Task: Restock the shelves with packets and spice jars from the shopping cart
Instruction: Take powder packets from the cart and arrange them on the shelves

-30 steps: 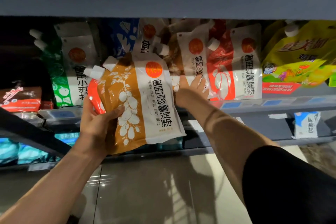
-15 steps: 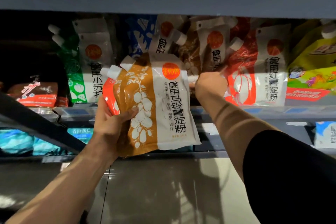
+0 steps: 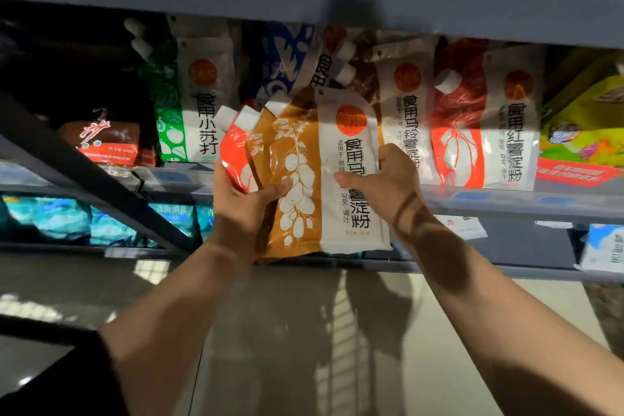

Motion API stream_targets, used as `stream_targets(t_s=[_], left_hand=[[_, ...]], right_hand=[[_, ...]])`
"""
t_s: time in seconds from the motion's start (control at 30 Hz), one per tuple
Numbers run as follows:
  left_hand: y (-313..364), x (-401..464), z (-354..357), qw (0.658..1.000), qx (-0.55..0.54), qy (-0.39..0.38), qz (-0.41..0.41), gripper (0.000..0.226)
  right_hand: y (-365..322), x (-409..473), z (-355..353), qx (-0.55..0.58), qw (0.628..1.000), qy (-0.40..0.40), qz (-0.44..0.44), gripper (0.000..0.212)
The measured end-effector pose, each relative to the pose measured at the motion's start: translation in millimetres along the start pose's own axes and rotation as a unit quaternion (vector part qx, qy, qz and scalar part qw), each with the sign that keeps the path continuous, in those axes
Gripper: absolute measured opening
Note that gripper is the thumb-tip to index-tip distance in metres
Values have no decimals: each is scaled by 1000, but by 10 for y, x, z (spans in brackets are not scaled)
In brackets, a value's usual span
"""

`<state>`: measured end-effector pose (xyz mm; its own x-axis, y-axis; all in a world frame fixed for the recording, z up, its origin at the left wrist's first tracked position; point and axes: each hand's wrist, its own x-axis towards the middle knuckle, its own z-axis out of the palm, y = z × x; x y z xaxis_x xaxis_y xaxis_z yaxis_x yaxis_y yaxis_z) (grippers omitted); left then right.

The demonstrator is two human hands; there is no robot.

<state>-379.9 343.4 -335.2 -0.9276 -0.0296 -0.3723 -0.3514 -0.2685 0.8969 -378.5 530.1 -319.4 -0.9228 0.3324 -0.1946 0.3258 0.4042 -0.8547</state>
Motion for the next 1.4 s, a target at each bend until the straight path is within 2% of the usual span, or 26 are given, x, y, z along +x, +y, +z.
stream_targets(t_s=[0.07, 0.13, 0.2, 0.27, 0.37, 0.47, 0.5, 0.6, 0.67, 0.77, 0.83, 0.9, 0.97, 1.0, 1.07, 1.17, 1.3, 1.33, 1.4], left_hand=[[10, -4, 11, 1000, 10, -3, 0, 82], [1, -9, 17, 1000, 7, -14, 6, 84], [-28, 1, 5, 999, -1, -22, 23, 72], [-55, 22, -7, 999, 0, -25, 34, 59], [-84, 42, -12, 999, 5, -29, 42, 56], [-93, 41, 5, 999, 1, -13, 41, 57], [-91, 44, 11, 999, -3, -3, 39, 56], [-73, 50, -21, 999, -21, 34, 29, 52], [-46, 32, -84, 998, -35, 52, 29, 51], [-4, 8, -195, 996, -39, 76, 37, 50], [15, 1, -229, 995, -36, 86, 36, 52], [21, -1, -232, 995, -32, 85, 36, 51], [22, -19, -224, 996, -27, 84, 35, 49], [17, -26, -221, 996, -25, 82, 35, 50], [2, -23, -233, 996, -21, 76, 35, 50], [-24, -3, -260, 997, -22, 67, 34, 49], [-25, 23, -255, 997, -24, 54, 43, 43], [-25, 21, -250, 998, -23, 48, 43, 43], [-16, 11, -261, 998, -21, 38, 44, 45]], right_hand=[[-12, 48, -22, -53, 997, 46, -24, 30], [17, 87, -41, -80, 991, 88, -55, 32], [64, 121, -107, -52, 986, 135, -78, 25], [95, 177, -236, -14, 973, 209, -96, 33], [16, 331, -470, 64, 956, 277, -71, 37], [-71, 499, -633, 10, 944, 322, -63, 17], [-63, 533, -661, -12, 945, 321, -63, 5], [74, 609, -666, -52, 947, 315, -42, 17], [136, 619, -609, -55, 952, 300, -35, 9], [187, 653, -500, -49, 958, 283, -12, 18], [219, 661, -451, -56, 962, 267, -4, 14], [248, 579, -445, -116, 957, 267, -23, 29], [347, 438, -404, -289, 904, 305, -83, 61], [397, 351, -358, -343, 882, 298, -121, 74], [443, 223, -250, -383, 884, 220, -154, 80], [410, 386, -177, -398, 904, 116, -106, 78], [437, 767, -86, -360, 932, 13, -37, 102], [460, 855, -66, -376, 927, 2, -16, 100], [434, 1037, -46, -397, 918, -3, 26, 82]])
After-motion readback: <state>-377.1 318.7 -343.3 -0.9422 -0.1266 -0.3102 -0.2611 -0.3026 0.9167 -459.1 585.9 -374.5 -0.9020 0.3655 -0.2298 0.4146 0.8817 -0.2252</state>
